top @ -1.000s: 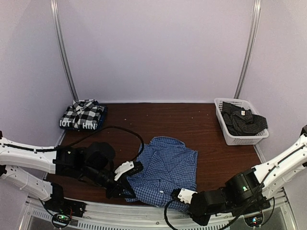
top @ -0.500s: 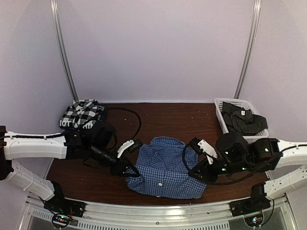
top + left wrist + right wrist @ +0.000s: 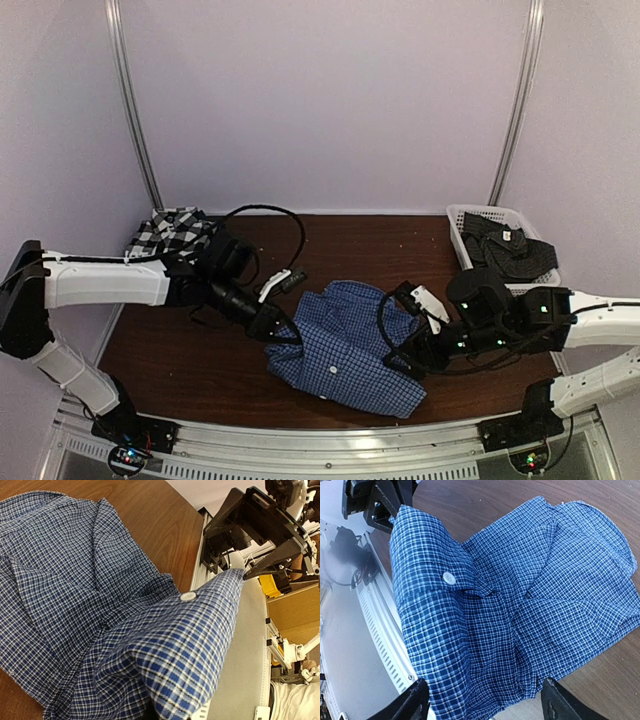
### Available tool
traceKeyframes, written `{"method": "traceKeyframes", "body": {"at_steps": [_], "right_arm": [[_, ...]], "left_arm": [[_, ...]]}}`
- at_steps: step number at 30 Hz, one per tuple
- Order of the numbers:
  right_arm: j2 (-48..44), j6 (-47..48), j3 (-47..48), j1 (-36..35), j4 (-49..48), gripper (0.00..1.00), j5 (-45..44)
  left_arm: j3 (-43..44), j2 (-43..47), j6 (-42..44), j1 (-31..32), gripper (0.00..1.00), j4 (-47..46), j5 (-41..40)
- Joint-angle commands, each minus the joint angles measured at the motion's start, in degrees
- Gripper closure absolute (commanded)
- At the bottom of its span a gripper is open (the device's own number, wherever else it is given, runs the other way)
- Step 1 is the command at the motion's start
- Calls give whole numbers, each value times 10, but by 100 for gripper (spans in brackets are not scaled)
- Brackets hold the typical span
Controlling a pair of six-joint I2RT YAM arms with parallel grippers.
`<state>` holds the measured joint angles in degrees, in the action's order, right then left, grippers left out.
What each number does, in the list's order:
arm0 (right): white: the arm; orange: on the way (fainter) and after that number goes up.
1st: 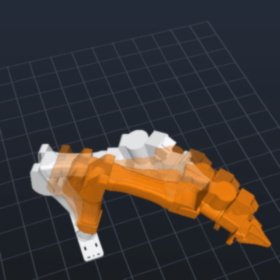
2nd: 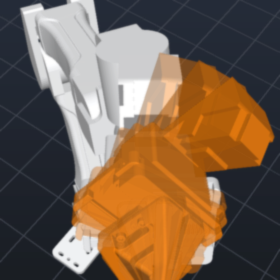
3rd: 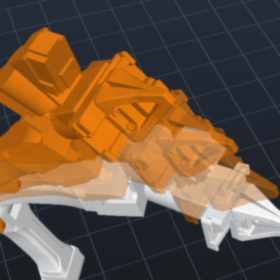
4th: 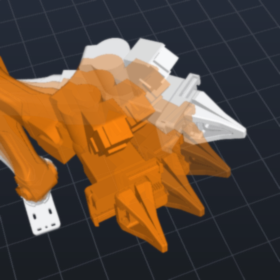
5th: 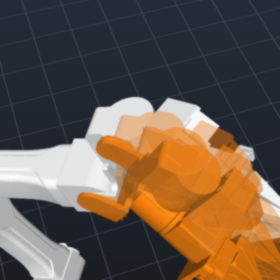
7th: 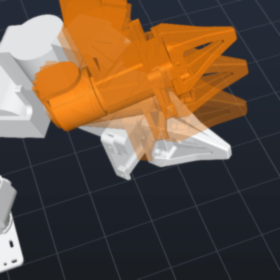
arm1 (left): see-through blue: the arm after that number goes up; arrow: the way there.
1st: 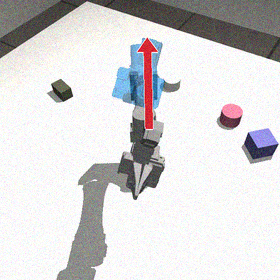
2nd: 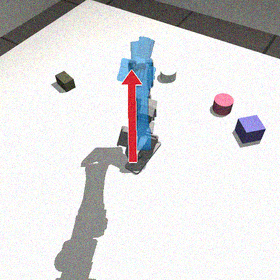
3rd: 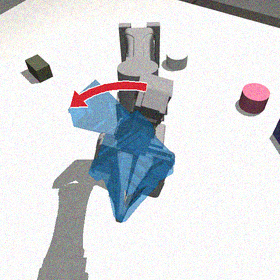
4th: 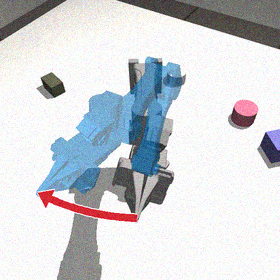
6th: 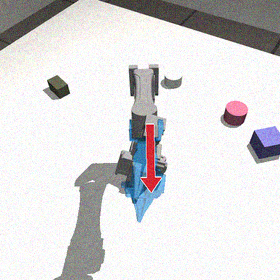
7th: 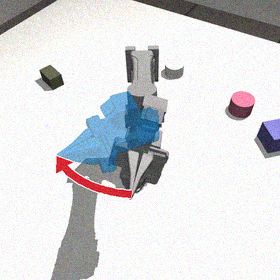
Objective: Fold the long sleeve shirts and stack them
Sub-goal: Fold the 2/3-rectangle-folded shirt at the center of the board.
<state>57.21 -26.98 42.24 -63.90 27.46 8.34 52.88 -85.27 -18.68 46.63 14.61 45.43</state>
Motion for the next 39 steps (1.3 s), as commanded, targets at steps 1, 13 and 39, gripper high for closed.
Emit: {"method": "traceKeyframes", "body": {"at_steps": [1, 13, 39], "right_arm": [[-16, -3, -19, 2, -37, 21, 24], [11, -13, -81, 1, -107, 19, 95], [43, -112, -47, -224, -173, 100, 83]], "left_arm": [[21, -15, 18, -4, 100, -23, 26], [28, -27, 21, -10, 100, -20, 32], [-142, 225, -65, 67, 100, 36, -20]]}}
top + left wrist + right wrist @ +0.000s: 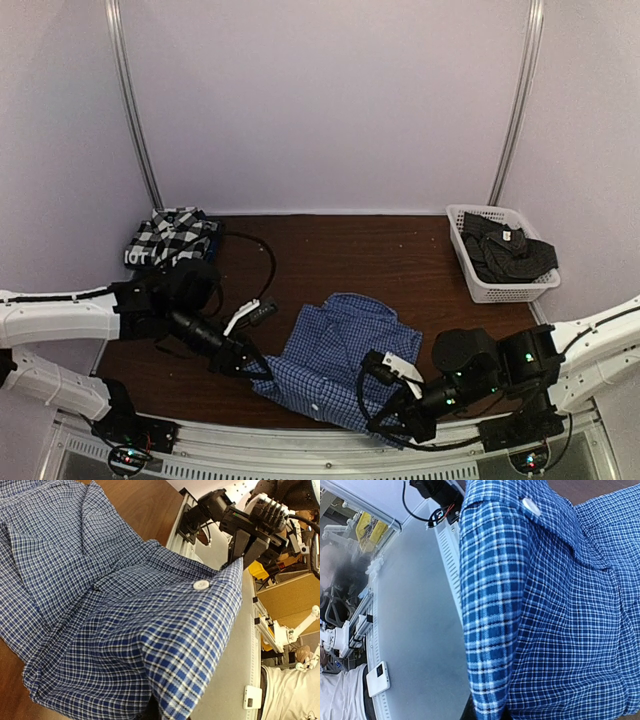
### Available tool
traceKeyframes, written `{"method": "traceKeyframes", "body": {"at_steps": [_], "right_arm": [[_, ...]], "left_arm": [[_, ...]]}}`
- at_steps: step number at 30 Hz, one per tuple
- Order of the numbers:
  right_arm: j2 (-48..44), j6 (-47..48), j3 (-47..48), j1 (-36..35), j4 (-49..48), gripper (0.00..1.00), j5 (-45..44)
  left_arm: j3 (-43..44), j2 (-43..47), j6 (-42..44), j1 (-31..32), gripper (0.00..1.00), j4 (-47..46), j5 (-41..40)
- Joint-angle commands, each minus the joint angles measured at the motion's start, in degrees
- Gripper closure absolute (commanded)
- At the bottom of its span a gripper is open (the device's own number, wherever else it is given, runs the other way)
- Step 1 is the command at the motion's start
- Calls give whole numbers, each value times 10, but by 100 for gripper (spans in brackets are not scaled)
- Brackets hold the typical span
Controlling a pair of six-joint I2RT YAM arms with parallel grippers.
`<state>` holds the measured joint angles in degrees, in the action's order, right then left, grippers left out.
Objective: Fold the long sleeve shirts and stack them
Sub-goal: Fold the 2/3-rectangle-folded shirt at the center of the board.
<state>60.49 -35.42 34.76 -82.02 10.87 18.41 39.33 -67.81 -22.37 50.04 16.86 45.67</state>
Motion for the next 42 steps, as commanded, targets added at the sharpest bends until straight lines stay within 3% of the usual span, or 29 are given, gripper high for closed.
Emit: {"method": "traceKeyframes", "body": {"at_steps": [1, 7, 13, 24, 31, 38, 42], "right_arm": [[11, -29, 32, -48, -11, 100, -20], [-21, -26, 41, -26, 24, 100, -60], [-57, -12, 13, 108, 44, 99, -13], [-10, 58, 7, 309, 74, 88, 65], [22, 80, -1, 388, 54, 73, 69], [81, 93, -10, 438, 0, 73, 75], [104, 95, -25, 456, -21, 80, 73]], "left_arm": [[-7, 61, -32, 43, 100, 14, -22], [15, 64, -35, 36, 100, 7, -22], [63, -47, -4, -26, 100, -21, 29], [199, -255, 46, -120, 100, -14, 92], [234, -345, 18, -162, 99, -54, 109], [291, -431, 4, -164, 95, -83, 123], [327, -474, 5, -166, 92, -81, 129]]}}
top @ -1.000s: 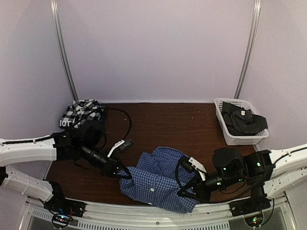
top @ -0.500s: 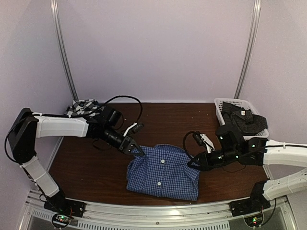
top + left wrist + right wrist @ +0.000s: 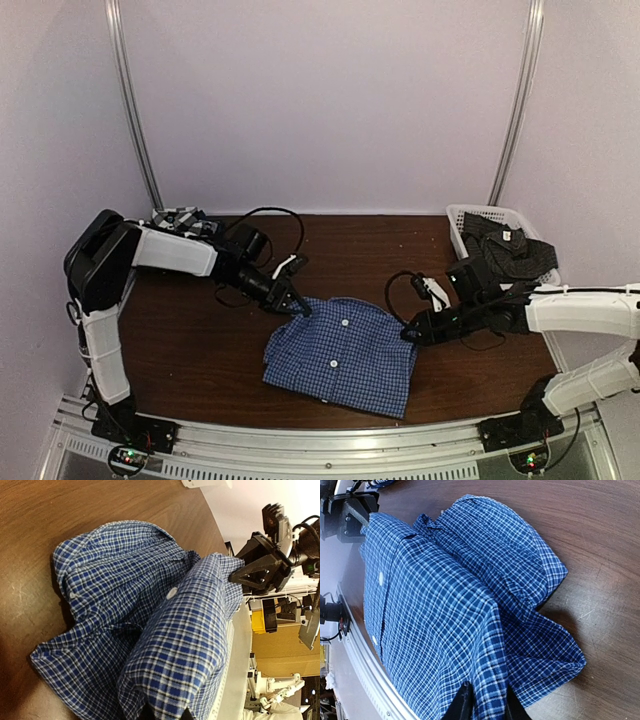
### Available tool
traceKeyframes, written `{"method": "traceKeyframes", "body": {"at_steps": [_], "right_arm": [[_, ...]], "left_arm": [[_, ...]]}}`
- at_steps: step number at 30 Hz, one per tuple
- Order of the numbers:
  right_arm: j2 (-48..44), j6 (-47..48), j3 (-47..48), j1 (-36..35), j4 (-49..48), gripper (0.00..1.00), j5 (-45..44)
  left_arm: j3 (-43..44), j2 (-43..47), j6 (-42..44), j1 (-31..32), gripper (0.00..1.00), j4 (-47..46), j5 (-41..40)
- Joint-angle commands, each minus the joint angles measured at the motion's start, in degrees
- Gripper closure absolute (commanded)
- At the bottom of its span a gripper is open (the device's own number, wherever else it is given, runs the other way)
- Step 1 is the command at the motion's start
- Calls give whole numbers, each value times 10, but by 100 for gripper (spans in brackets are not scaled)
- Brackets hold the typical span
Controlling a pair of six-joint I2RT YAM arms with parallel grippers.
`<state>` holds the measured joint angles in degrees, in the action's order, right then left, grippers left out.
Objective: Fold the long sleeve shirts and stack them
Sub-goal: Fold the 2/3-rectangle-folded shirt at the center of the board, then smooth out the square-folded shirt at the center of the board.
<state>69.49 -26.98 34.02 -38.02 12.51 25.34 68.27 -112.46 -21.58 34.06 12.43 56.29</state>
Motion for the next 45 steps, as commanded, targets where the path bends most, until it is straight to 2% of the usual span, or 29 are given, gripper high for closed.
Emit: {"method": "traceKeyframes", "body": {"at_steps": [1, 5, 9, 15, 20, 24, 27, 32, 36, 41, 45], "right_arm": [[18, 11, -22, 18, -40, 82, 3], [19, 12, -42, 26, -40, 88, -22], [19, 13, -55, 31, -26, 87, -60], [36, 13, -58, 32, -12, 76, -106], [35, 11, -61, 32, -1, 73, -128], [6, -2, -57, 31, 15, 73, -148], [-35, -7, -56, 28, 25, 67, -151], [-108, -12, -43, 18, 29, 54, -150], [-126, -15, -21, 3, 10, 51, -131], [-76, -13, 7, -38, -35, 52, -105], [-19, -14, 7, -47, -91, 52, -76]], "left_arm": [[45, -37, -2, -7, 92, -35, 24], [75, -73, 1, -12, 89, -19, 13], [88, -96, 10, -16, 86, -6, -5], [113, -117, 32, -20, 79, 20, -41], [128, -117, 54, -20, 74, 42, -90], [138, -104, 59, -20, 69, 43, -137], [136, -84, 59, -20, 61, 32, -163], [98, -19, 53, -20, 60, -31, -209], [34, 54, 34, -17, 60, -111, -218], [-34, 102, 8, 9, 60, -188, -194], [-75, 93, -27, 38, 60, -251, -169]]}}
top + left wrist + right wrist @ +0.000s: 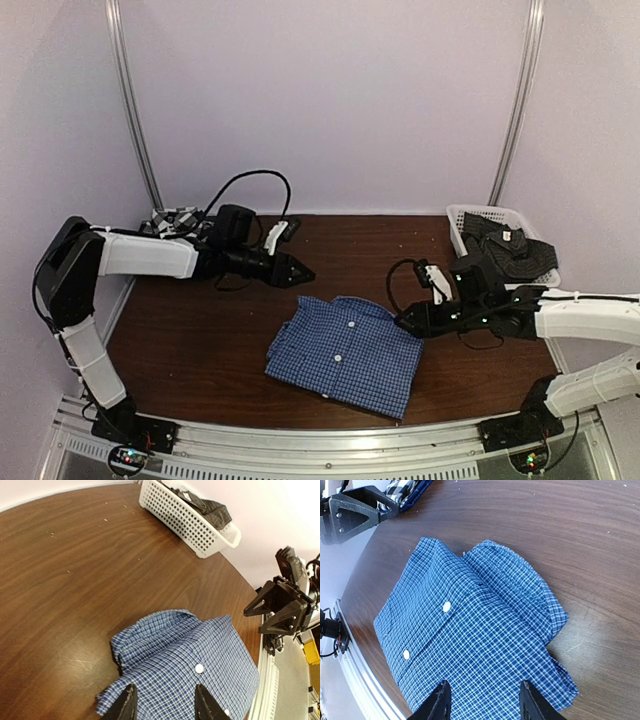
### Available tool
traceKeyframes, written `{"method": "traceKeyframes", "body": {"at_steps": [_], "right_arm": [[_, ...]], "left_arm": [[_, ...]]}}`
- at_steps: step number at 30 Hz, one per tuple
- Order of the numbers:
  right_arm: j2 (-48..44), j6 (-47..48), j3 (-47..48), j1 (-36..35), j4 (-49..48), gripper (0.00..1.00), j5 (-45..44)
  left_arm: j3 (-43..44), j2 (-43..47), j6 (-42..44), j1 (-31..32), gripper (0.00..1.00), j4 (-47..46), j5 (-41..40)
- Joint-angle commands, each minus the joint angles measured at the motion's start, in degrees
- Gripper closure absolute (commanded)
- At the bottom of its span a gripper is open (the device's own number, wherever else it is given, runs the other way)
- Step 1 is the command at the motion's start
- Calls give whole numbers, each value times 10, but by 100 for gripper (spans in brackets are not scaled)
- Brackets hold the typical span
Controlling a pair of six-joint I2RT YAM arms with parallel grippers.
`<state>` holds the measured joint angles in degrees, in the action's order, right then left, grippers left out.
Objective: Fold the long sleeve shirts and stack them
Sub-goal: Smooth out the square-folded shirt at the center of the board, then pick up the square-folded shirt from the center of the board.
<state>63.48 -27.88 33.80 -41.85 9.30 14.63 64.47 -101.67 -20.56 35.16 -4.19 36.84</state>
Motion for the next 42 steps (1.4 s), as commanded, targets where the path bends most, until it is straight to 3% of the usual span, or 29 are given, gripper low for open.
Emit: {"method": "traceKeyframes", "body": {"at_steps": [1, 14, 20, 29, 36, 42], "right_arm": [[54, -5, 8, -9, -71, 53, 36], [157, 3, -69, 25, -173, 53, 67], [138, 18, -91, 51, -146, 53, 62], [48, 62, -34, 53, -45, 25, 4], [160, 140, 97, 66, 7, 2, 40], [286, 205, 202, 111, 46, 0, 146]], "left_arm": [[-41, -22, -45, 33, 60, -98, 27], [-61, -128, -63, 68, 61, -134, -39], [-82, -117, -44, 68, 60, -130, -91], [-143, -1, -25, 71, 56, -154, -130], [-197, 48, -59, 125, 56, -198, -157], [-260, 64, -87, 212, 56, -255, -255]]}}
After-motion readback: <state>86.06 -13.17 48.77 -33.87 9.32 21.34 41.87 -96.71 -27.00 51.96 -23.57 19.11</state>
